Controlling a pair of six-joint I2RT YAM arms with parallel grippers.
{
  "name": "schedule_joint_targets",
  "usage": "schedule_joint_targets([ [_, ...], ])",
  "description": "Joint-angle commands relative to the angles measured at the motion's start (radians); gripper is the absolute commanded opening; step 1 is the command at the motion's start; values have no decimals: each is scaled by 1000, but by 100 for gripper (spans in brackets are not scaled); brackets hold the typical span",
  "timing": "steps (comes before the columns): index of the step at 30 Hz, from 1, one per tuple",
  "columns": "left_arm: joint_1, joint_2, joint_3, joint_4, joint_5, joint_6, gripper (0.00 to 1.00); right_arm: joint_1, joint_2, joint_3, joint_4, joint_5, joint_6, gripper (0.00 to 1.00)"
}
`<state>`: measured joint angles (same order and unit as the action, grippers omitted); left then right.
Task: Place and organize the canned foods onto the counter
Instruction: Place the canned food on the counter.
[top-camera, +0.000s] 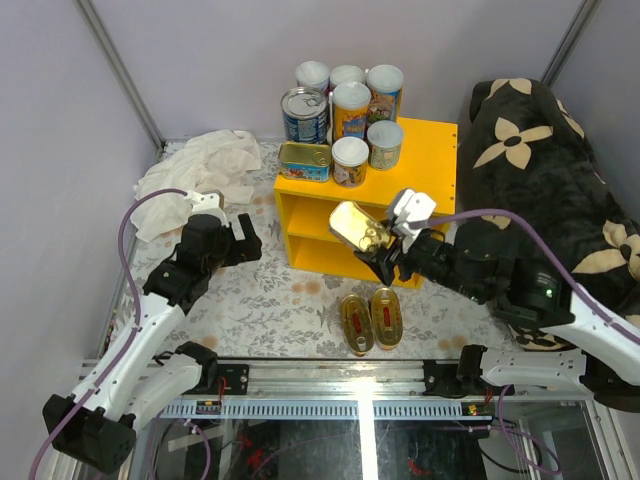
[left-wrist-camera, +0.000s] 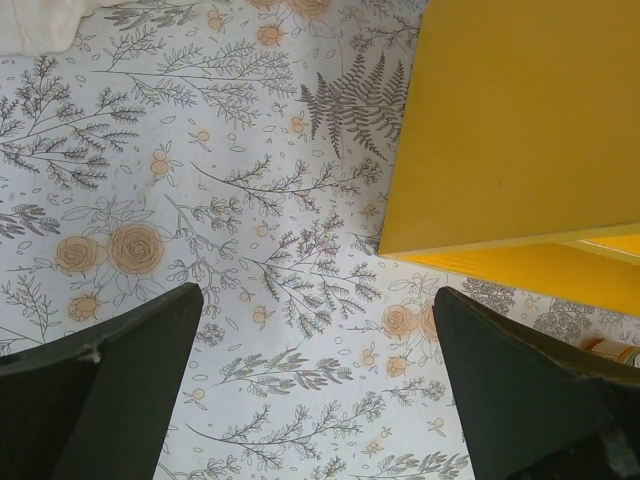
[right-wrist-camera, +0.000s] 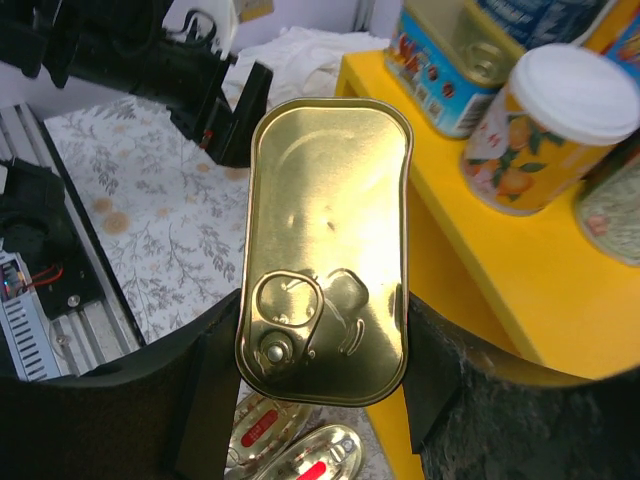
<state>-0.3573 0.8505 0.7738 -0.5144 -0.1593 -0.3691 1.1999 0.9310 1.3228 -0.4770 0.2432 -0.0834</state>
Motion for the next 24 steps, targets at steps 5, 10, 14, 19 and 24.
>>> schedule_joint_targets([
  [5, 7, -12, 25, 44, 42, 6, 100, -116, 110, 282, -129, -123, 5, 0],
  [10, 7, -27, 17, 49, 56, 5, 100, -310, 77, 269, -69, -282, 46, 0],
  [14, 8, -24, 18, 53, 70, 7, 100, -423, 90, 285, -77, -362, 62, 0],
  [19, 7, -27, 20, 54, 79, 13, 100, -567, 47, 249, -1, -513, 117, 0],
  [24, 7, -31, 18, 59, 98, 18, 100, -716, 100, 266, 5, -654, 181, 0],
])
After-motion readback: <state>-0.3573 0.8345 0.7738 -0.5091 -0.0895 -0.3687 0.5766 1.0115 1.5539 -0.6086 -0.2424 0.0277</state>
